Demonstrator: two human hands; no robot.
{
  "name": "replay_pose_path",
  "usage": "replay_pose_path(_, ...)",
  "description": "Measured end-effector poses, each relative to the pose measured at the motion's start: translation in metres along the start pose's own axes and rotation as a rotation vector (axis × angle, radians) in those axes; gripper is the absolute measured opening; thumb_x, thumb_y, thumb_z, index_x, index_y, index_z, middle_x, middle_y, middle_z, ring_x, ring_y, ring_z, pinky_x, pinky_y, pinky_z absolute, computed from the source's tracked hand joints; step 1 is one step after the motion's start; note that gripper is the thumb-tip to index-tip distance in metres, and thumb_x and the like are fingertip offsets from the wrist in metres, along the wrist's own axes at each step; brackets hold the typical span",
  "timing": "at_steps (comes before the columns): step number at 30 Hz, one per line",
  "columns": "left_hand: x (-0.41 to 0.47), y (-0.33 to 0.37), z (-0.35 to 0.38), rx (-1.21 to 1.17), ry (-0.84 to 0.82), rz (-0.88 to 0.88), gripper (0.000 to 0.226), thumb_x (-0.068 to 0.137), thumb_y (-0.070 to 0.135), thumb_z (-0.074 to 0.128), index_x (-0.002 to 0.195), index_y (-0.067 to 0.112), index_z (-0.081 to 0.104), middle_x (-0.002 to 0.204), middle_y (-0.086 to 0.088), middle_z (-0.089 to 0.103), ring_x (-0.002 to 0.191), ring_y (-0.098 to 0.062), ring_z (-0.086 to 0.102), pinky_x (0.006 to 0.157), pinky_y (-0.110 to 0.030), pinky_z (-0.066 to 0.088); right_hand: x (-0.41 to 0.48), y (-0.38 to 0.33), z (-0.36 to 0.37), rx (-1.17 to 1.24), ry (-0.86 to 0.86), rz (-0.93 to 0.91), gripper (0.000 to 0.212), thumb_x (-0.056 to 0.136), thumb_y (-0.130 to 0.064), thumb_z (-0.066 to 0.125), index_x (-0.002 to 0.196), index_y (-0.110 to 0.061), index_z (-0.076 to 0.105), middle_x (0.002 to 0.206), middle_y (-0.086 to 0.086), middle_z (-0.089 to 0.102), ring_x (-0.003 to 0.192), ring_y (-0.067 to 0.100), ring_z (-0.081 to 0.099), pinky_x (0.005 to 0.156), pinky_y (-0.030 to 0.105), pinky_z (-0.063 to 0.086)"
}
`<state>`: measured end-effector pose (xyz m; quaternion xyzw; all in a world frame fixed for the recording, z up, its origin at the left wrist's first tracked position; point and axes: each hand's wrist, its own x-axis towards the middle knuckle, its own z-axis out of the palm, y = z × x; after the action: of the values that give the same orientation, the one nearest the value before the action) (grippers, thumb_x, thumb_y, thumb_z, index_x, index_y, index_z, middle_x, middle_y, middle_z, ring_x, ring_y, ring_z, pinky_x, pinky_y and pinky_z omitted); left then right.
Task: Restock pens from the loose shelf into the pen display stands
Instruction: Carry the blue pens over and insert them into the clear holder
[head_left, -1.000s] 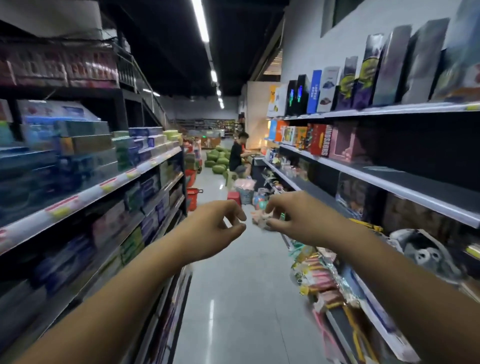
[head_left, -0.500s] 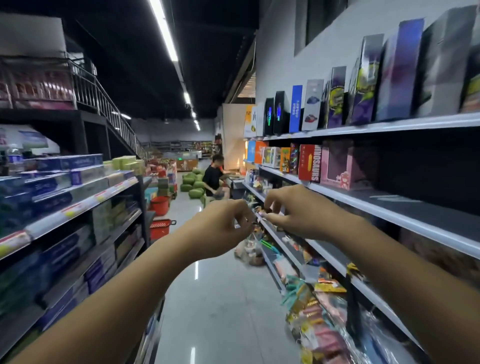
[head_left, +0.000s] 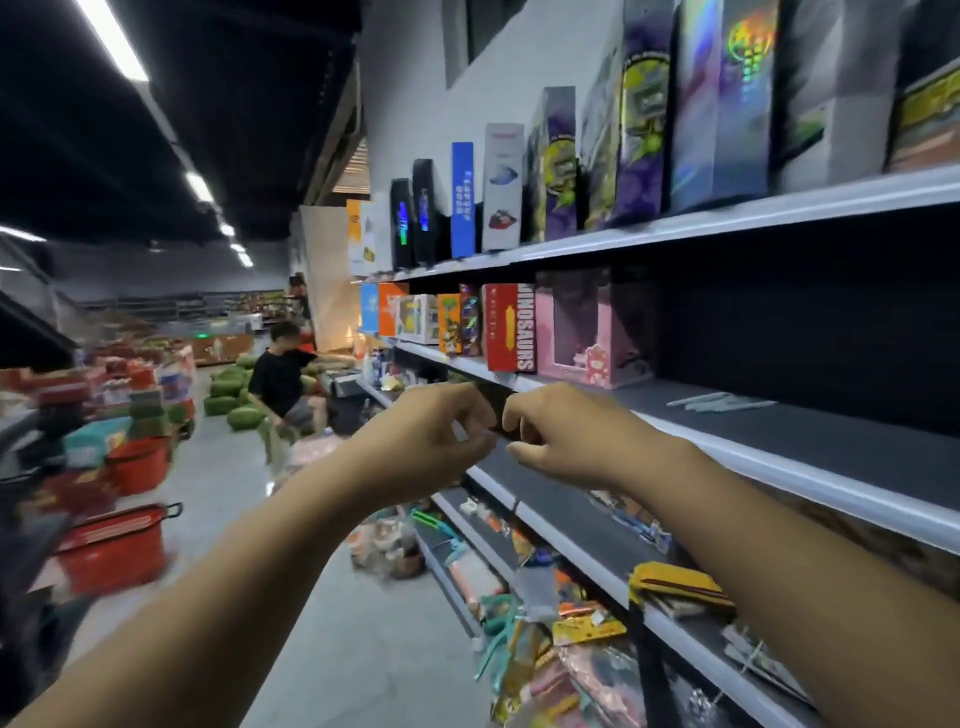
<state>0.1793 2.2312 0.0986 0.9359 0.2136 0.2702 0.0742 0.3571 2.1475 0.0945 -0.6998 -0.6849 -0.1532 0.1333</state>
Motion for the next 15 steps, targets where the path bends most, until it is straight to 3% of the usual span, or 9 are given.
replay_pose_path(4,0.112,-0.034,0.045,-0.048,-0.027,0.099,0.009,0.096,0.035,0.062,0.097,0.027,0.066,0.093,0.01,0.066,0.082,-0.009,0.062,0.074,-0.037,0.056,0.058,0.074,0.023,-0.047,-0.012,0.132,0.014,0.093,-0.039,0.06,0.1,-0.027,0.056,0.103,-0.001,0.063,0.089,0.024,0.061,0.071,0.04,0.054)
replay_pose_path(8,0.21,-0.043,0.107,-0.115,-0.092,0.212,0.01,0.096,0.032,0.065,0.102,0.025,0.067,0.092,0.012,0.065,0.08,-0.002,0.06,0.065,-0.019,0.047,0.083,0.156,0.041,-0.056,0.003,0.296,0.021,0.093,-0.04,0.059,0.11,-0.028,0.057,0.11,-0.003,0.062,0.095,0.024,0.062,0.077,0.04,0.054)
replay_pose_path(12,0.294,-0.044,0.175,-0.177,-0.161,0.315,0.015,0.094,0.036,0.066,0.106,0.027,0.068,0.094,0.016,0.065,0.079,0.003,0.06,0.07,-0.023,0.048,0.093,0.244,0.063,-0.1,-0.062,0.429,0.022,0.093,-0.041,0.06,0.111,-0.028,0.057,0.112,-0.001,0.061,0.093,0.025,0.062,0.071,0.037,0.051)
replay_pose_path(15,0.354,-0.037,0.226,-0.16,-0.198,0.38,0.018,0.096,0.037,0.063,0.11,0.025,0.066,0.101,0.013,0.063,0.082,-0.002,0.058,0.07,-0.021,0.046,0.095,0.312,0.076,-0.11,-0.083,0.52,0.02,0.094,-0.036,0.06,0.113,-0.028,0.057,0.11,-0.001,0.06,0.089,0.023,0.061,0.076,0.043,0.056)
